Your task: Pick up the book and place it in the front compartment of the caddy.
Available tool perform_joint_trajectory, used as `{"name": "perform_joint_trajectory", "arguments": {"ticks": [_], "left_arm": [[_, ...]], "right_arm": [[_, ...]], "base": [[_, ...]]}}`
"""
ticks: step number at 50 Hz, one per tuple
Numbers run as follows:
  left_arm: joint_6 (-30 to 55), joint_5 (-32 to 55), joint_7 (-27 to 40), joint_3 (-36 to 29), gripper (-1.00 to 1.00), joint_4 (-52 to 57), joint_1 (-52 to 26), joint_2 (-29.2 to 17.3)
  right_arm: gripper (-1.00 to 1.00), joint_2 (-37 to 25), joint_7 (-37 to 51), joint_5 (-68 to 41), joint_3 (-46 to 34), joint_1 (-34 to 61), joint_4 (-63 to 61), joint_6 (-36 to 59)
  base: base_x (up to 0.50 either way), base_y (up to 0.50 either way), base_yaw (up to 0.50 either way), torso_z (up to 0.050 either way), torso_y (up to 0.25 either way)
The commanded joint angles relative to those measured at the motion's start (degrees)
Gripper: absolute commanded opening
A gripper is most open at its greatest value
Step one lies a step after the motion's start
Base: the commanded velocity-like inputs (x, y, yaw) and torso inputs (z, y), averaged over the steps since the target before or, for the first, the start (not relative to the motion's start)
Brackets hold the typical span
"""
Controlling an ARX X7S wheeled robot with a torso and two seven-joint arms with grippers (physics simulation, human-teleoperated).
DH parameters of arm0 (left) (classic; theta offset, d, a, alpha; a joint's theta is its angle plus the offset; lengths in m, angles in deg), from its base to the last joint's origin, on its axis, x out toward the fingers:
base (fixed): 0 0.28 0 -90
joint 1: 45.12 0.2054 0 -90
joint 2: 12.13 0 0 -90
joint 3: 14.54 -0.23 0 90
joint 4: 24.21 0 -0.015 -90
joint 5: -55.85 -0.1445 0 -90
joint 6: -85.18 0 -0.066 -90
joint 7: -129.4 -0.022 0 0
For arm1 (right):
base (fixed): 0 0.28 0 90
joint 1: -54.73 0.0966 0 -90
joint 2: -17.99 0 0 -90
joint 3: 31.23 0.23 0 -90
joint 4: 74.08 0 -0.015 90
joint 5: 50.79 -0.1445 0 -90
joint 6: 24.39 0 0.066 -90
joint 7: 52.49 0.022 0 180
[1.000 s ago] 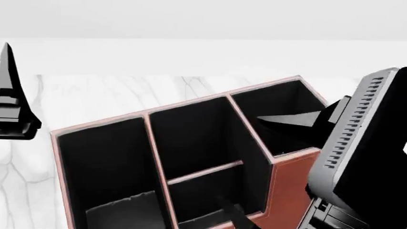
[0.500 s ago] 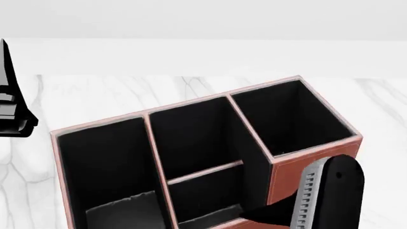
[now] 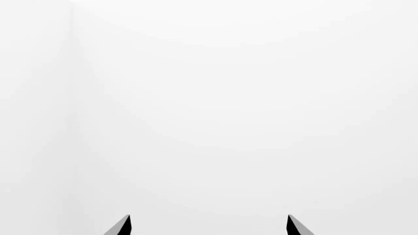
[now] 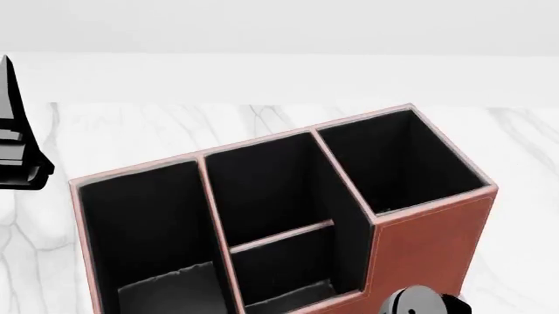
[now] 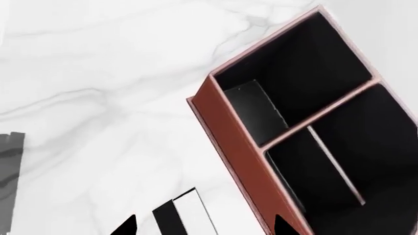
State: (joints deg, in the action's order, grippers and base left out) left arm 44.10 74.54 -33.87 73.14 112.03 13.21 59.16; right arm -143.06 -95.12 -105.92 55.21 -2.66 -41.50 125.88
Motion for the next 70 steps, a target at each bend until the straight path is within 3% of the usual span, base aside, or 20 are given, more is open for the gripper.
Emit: {"name": "perform_joint_trajectory", "arguments": {"ticks": [1, 28, 70], "left_arm": [[-0.85, -0.03, -0.72, 1.34, 1.0, -0.2, 0.23, 0.81], [-1.56, 0.6, -0.35, 1.51, 1.0, -0.85, 0.26, 0.31], [-1.78, 1.54, 0.61, 1.53, 1.0, -0.94, 0.52, -0.51]], "right_arm": [[1.0, 0.12, -2.07, 4.16, -3.33, -0.29, 0.6, -0.21], [1.0, 7.35, -5.46, 15.2, -17.11, 7.19, 9.18, 0.15], [1.0, 10.18, -4.55, 24.89, -28.84, 2.61, 15.46, -3.48]], "base": [[0.0, 0.0, 0.0, 0.0, 0.0], [0.0, 0.0, 0.0, 0.0, 0.0], [0.0, 0.0, 0.0, 0.0, 0.0]]}}
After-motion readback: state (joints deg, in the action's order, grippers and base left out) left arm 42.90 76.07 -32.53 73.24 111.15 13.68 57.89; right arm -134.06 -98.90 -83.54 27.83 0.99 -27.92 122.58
